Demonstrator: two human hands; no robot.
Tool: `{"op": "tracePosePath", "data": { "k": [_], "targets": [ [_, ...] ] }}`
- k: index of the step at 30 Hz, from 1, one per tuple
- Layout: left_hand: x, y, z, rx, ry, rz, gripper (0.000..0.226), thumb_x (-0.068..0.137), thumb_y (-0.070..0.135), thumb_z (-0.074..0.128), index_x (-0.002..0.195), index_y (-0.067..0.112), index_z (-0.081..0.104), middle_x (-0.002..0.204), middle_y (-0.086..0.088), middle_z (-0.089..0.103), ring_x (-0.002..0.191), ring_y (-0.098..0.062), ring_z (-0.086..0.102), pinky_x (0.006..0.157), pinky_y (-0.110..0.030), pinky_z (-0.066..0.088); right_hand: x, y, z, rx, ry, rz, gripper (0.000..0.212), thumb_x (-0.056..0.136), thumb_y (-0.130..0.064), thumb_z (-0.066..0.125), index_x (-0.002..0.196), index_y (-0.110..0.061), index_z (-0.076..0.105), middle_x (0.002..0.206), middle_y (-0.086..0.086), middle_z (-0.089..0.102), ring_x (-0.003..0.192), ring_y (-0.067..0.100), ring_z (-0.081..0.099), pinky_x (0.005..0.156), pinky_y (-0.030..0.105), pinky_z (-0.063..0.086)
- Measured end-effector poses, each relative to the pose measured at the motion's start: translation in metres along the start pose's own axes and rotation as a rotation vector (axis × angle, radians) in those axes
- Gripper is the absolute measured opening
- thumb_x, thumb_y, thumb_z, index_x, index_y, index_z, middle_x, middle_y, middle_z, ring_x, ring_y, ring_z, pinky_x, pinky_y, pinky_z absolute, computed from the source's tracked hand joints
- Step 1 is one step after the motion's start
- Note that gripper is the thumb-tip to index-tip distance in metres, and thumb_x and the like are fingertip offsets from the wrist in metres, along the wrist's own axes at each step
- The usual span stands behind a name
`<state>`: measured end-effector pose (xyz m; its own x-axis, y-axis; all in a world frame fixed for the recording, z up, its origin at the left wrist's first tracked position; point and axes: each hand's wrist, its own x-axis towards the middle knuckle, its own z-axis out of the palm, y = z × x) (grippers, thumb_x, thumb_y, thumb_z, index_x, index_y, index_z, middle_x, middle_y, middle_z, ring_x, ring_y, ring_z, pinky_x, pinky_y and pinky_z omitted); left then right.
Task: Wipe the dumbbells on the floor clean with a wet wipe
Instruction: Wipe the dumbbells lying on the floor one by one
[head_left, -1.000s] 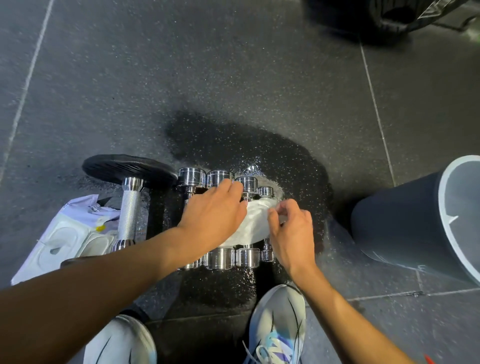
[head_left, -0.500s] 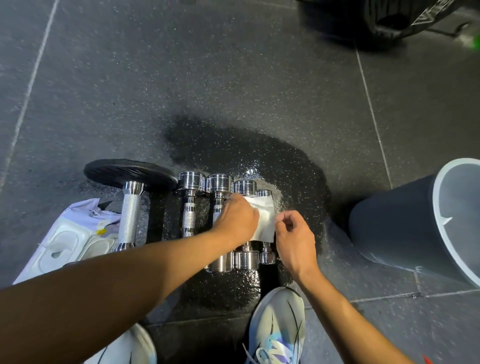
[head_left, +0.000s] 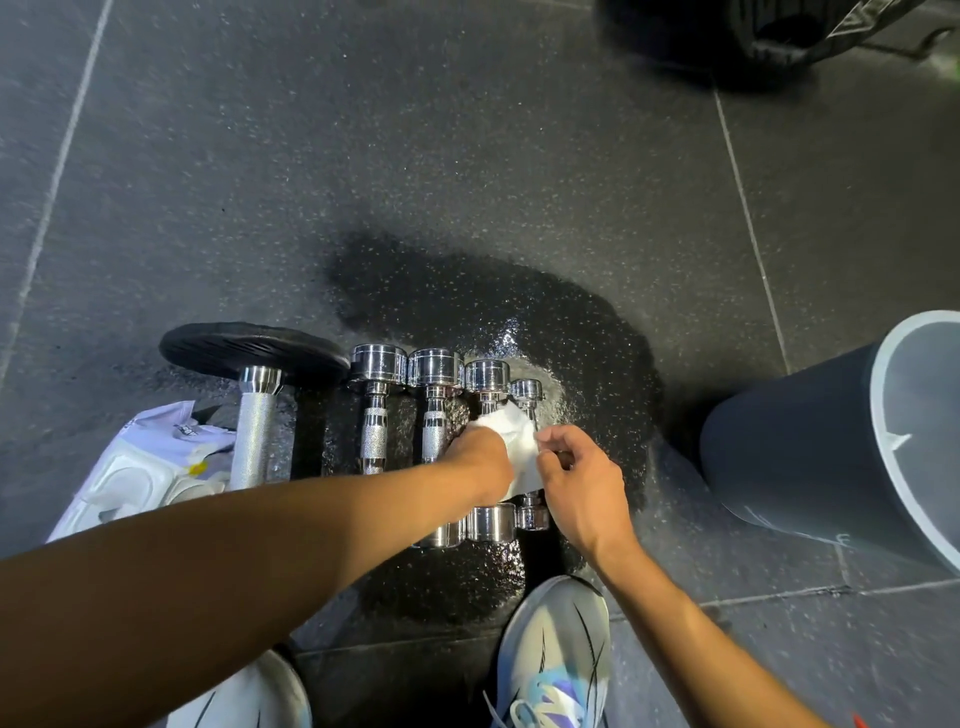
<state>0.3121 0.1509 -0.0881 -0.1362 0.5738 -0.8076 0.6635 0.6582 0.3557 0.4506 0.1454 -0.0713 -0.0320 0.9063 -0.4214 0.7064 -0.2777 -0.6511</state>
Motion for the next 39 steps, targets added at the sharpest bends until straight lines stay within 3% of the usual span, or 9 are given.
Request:
{"op": "tracePosePath", "data": {
  "k": [8, 12, 15, 18, 22, 25, 29, 32, 39],
  "targets": [
    [0.011, 0.011, -0.02, -0.267, 0.139, 0.035, 0.035, 0.107, 0.017, 0.046, 0.137, 0.0, 0.046, 0.112, -0.012, 0.059, 0.098, -0.027, 0.06, 0.08, -0.037, 0.053, -0.002, 0.003, 0.001, -0.041, -0.03, -0.02, 0.026, 0.097, -0.012, 0.059, 0.119, -0.023, 0.069, 0.109, -0.007, 0.07, 0.092, -0.005, 0.063, 0.07, -0.003, 0.042],
    [0.004, 0.002, -0.006, -0.171, 0.049, 0.026, 0.034, 0.105, 0.014, 0.049, 0.136, 0.0, 0.045, 0.107, -0.011, 0.061, 0.092, -0.026, 0.062, 0.056, -0.028, 0.04, -0.003, 0.002, 0.0, -0.053, -0.045, -0.011, 0.026, 0.098, -0.012, 0.058, 0.118, -0.025, 0.069, 0.112, -0.007, 0.068, 0.092, -0.006, 0.062, 0.07, -0.003, 0.042],
    [-0.007, -0.002, -0.003, -0.047, -0.025, 0.03, 0.03, 0.103, 0.01, 0.053, 0.132, 0.002, 0.052, 0.107, -0.009, 0.059, 0.096, -0.025, 0.063, 0.062, -0.027, 0.045, -0.004, -0.001, 0.0, -0.102, -0.031, -0.045, 0.024, 0.099, -0.012, 0.058, 0.117, -0.023, 0.07, 0.115, -0.007, 0.063, 0.091, -0.006, 0.06, 0.072, -0.004, 0.04],
    [-0.006, 0.003, -0.012, -0.17, 0.021, 0.031, 0.025, 0.104, 0.014, 0.055, 0.126, 0.002, 0.055, 0.109, -0.012, 0.062, 0.098, -0.027, 0.066, 0.066, -0.031, 0.05, -0.008, -0.003, 0.001, -0.147, -0.032, -0.089, 0.025, 0.099, -0.011, 0.057, 0.118, -0.019, 0.07, 0.12, -0.007, 0.057, 0.091, -0.003, 0.06, 0.079, -0.006, 0.037],
    [0.002, 0.007, -0.026, -0.356, 0.132, 0.047, 0.026, 0.108, 0.018, 0.047, 0.117, -0.003, 0.059, 0.088, -0.014, 0.062, 0.07, -0.021, 0.057, 0.052, -0.028, 0.036, -0.014, -0.005, 0.004, -0.182, -0.006, -0.149, 0.021, 0.098, -0.007, 0.057, 0.11, -0.016, 0.071, 0.111, -0.007, 0.05, 0.09, 0.004, 0.058, 0.081, -0.006, 0.033],
    [-0.005, 0.005, -0.021, -0.227, 0.08, 0.071, 0.028, 0.108, 0.015, 0.046, 0.129, -0.002, 0.051, 0.113, -0.014, 0.062, 0.089, -0.024, 0.062, 0.051, -0.025, 0.034, -0.017, -0.008, 0.004, -0.193, 0.0, -0.183, 0.021, 0.1, -0.008, 0.057, 0.113, -0.014, 0.072, 0.109, -0.005, 0.052, 0.088, -0.005, 0.054, 0.079, -0.007, 0.03],
    [-0.014, -0.005, -0.011, -0.139, -0.043, 0.07, 0.04, 0.105, 0.012, 0.048, 0.142, -0.001, 0.041, 0.109, -0.006, 0.056, 0.09, -0.019, 0.061, 0.054, -0.024, 0.04, -0.018, -0.015, 0.003, -0.172, -0.071, -0.195, 0.02, 0.1, -0.005, 0.055, 0.109, -0.014, 0.071, 0.106, -0.008, 0.059, 0.085, -0.017, 0.058, 0.074, -0.008, 0.033],
    [-0.02, -0.008, -0.012, -0.208, -0.105, 0.064, 0.032, 0.101, 0.006, 0.055, 0.133, 0.005, 0.05, 0.101, -0.003, 0.059, 0.083, -0.012, 0.058, 0.065, -0.025, 0.051, -0.017, -0.02, 0.006, -0.176, -0.167, -0.193, 0.03, 0.098, 0.001, 0.051, 0.119, -0.013, 0.068, 0.103, -0.002, 0.073, 0.081, 0.001, 0.069, 0.071, -0.001, 0.046],
    [-0.007, 0.002, -0.034, -0.421, 0.098, 0.069, 0.019, 0.105, 0.001, 0.039, 0.102, 0.001, 0.058, 0.107, -0.021, 0.062, 0.073, -0.018, 0.055, 0.056, -0.026, 0.041, -0.013, -0.026, 0.013, -0.216, -0.267, -0.118, 0.033, 0.101, -0.004, 0.045, 0.127, -0.018, 0.062, 0.104, 0.009, 0.077, 0.079, 0.02, 0.074, 0.054, 0.005, 0.047]
  ]
}}
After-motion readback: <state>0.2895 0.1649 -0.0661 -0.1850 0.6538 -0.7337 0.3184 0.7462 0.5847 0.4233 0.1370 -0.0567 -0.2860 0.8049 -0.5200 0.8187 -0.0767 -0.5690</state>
